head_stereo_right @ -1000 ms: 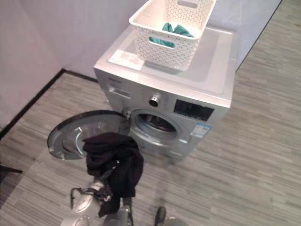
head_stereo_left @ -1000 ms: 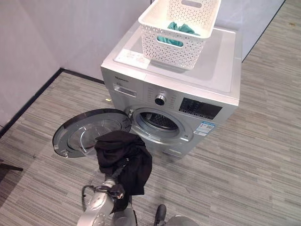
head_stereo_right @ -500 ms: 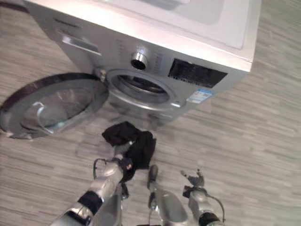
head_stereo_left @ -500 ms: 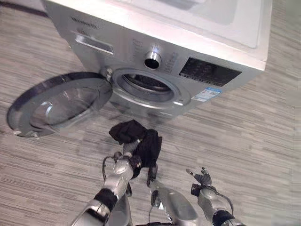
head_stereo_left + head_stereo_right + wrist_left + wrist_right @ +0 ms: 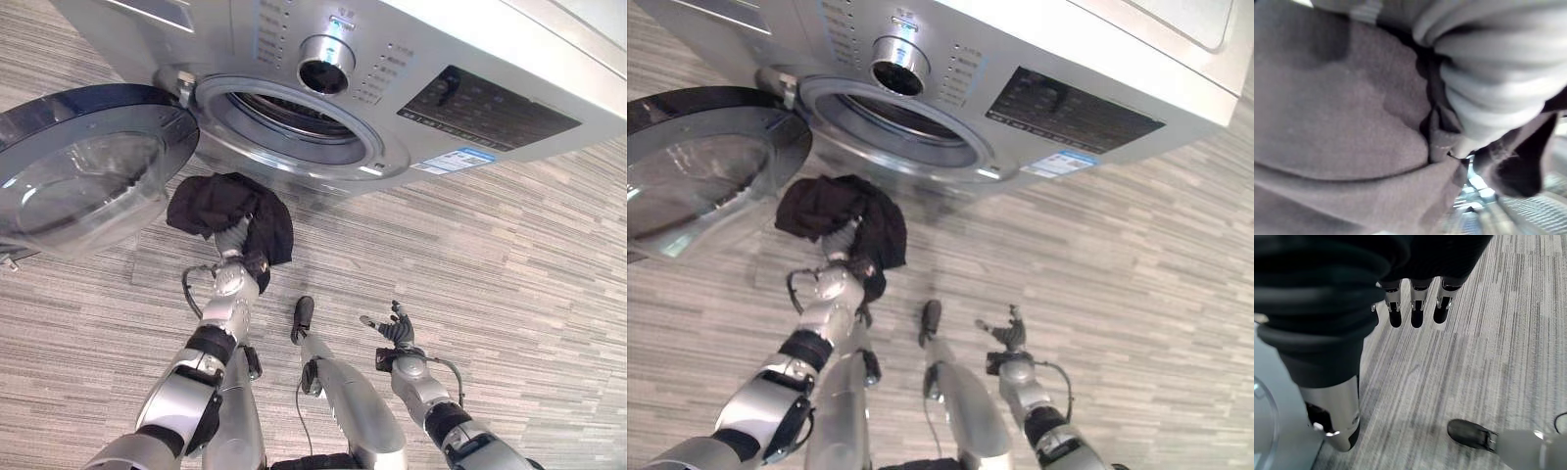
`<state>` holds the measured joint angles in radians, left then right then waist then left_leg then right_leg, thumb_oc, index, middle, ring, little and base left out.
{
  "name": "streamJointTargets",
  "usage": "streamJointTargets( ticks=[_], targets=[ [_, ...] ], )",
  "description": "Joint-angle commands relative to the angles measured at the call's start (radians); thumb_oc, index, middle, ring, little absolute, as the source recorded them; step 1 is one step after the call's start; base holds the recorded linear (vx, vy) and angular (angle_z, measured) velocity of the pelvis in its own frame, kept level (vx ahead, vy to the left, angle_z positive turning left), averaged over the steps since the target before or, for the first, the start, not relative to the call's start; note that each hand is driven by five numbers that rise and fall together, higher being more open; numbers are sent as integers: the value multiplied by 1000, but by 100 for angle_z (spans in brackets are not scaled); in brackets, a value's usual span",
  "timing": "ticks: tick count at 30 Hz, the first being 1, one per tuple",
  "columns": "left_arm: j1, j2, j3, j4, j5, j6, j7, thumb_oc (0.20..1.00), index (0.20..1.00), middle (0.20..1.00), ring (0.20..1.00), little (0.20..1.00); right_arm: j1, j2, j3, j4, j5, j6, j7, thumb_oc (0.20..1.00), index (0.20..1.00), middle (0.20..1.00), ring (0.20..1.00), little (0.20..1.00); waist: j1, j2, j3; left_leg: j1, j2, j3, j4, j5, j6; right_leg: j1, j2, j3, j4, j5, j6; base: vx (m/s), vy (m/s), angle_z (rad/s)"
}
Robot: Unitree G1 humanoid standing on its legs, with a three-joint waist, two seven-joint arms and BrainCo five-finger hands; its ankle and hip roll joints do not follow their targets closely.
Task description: Grab the laundry basket,head to the washer,open it,put in the laundry and shut it.
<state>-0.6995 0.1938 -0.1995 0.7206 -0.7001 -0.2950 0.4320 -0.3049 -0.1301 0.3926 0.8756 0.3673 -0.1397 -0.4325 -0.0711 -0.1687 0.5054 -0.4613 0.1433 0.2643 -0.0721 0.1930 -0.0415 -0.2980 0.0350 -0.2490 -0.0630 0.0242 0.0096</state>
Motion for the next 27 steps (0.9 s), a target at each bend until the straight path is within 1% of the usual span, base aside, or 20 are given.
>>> streamJointTargets(
  ticks=[1, 4, 7, 8, 9, 13, 14, 15, 19, 20, 21, 23, 27],
  targets=[
    [-8, -24, -8, -36, 13, -90, 26, 200, 200, 200, 200, 200, 60, -12, -1, -49, -31, -19, 4, 1000, 1000, 1000, 1000, 1000, -12, -15, -85, -92, 35, 5, 71, -64, -57, 11, -98, 9, -24, -45, 100, 37, 43, -3],
    [-72, -49, -28, -69, 22, -99, 50, 200, 200, 200, 200, 200, 49, -3, 3, -59, -21, -19, 8, 1000, 1000, 1000, 1000, 1000, -29, -22, -90, -111, 25, 11, 80, -80, -49, -4, -105, 13, -24, -39, 108, 26, 27, 0],
    [-149, -76, -34, -60, 3, -107, 62, 200, 200, 200, 200, 200, 39, 9, -10, -17, 15, -16, 6, 1000, 1000, 1000, 1000, 1000, -44, -28, -96, -123, 19, 16, 82, -88, -46, -17, -111, 15, -24, -33, 114, 6, 7, -2],
    [-189, -77, -27, -44, -11, -111, 68, 200, 200, 200, 200, 200, 34, 15, -17, 11, 33, -16, 5, 1000, 1000, 1000, 1000, 1000, -50, -31, -97, -128, 18, 19, 82, -90, -45, -23, -112, 18, -24, -30, 117, 28, 24, -13],
    [-288, -74, -15, 7, -57, -122, 66, 200, 200, 200, 200, 200, 24, 23, -21, 69, 61, -14, 8, 1000, 1000, 1000, 1000, 1000, -64, -35, -102, -141, 12, 21, 79, -93, -43, -39, -113, 24, -24, -24, 123, 26, 23, -16],
    [-439, -60, 2, 63, -126, -139, 58, 200, 200, 200, 200, 200, 15, 19, -15, 134, 62, -1, 7, 1000, 1000, 1000, 1000, 1000, -93, -43, -110, -164, 7, 30, 75, -97, -39, -63, -117, 27, -24, -12, 134, 27, 15, -8],
    [-502, -69, 16, 75, -168, -152, 53, 200, 200, 200, 200, 200, 8, 18, -14, 145, 63, 2, 7, 1000, 1000, 1000, 1000, 1000, -107, -47, -109, -182, 4, 30, 72, -99, -37, -79, -120, 28, -24, -9, 141, 34, 24, -8],
    [-528, -72, 20, 79, -184, -158, 49, 200, 200, 200, 200, 200, 7, 19, -14, 140, 64, 1, 7, 1000, 1000, 1000, 1000, 1000, -114, -48, -108, -190, 3, 31, 71, -99, -35, -86, -122, 28, -24, -9, 143, 36, 25, -10],
    [-618, -63, 41, 90, -229, -170, 50, 200, 200, 200, 200, 200, -5, 5, -20, 82, 95, -13, 2, 1000, 1000, 1000, 1000, 1000, -140, -53, -98, -224, -2, 36, 67, -108, -27, -124, -134, 31, -24, 3, 152, 33, 22, -12],
    [-636, -60, 42, 84, -236, -175, 53, 200, 200, 200, 200, 200, -7, 3, -21, 59, 103, -23, -2, 1000, 1000, 1000, 1000, 1000, -146, -57, -93, -232, -3, 37, 66, -111, -25, -132, -136, 30, -24, 7, 153, 22, 30, -23],
    [-681, -47, 40, 77, -243, -180, 63, 200, 200, 200, 200, 200, -12, -7, -22, -2, 123, -40, -8, 1000, 1000, 1000, 1000, 1000, -161, -65, -81, -262, -4, 36, 73, -122, -19, -165, -137, 25, -17, 22, 156, 11, 51, -25],
    [-726, -31, 39, 45, -252, -195, 82, 200, 200, 200, 200, 200, -5, -31, -23, -93, 144, -65, -11, 1000, 1000, 1000, 1000, 1000, -175, -68, -55, -308, -2, 27, 91, -135, -8, -266, -140, 26, 90, -6, 156, 16, 62, -11],
    [-768, -9, 34, 29, -251, -201, 110, 200, 200, 200, 200, 200, 17, -67, -23, -235, 161, -95, -10, 1000, 1000, 1000, 1000, 1000, -194, -65, -43, -363, 1, 11, 131, -155, 1, -355, -140, 17, 173, -42, 154, 30, 12, -8]
  ],
)
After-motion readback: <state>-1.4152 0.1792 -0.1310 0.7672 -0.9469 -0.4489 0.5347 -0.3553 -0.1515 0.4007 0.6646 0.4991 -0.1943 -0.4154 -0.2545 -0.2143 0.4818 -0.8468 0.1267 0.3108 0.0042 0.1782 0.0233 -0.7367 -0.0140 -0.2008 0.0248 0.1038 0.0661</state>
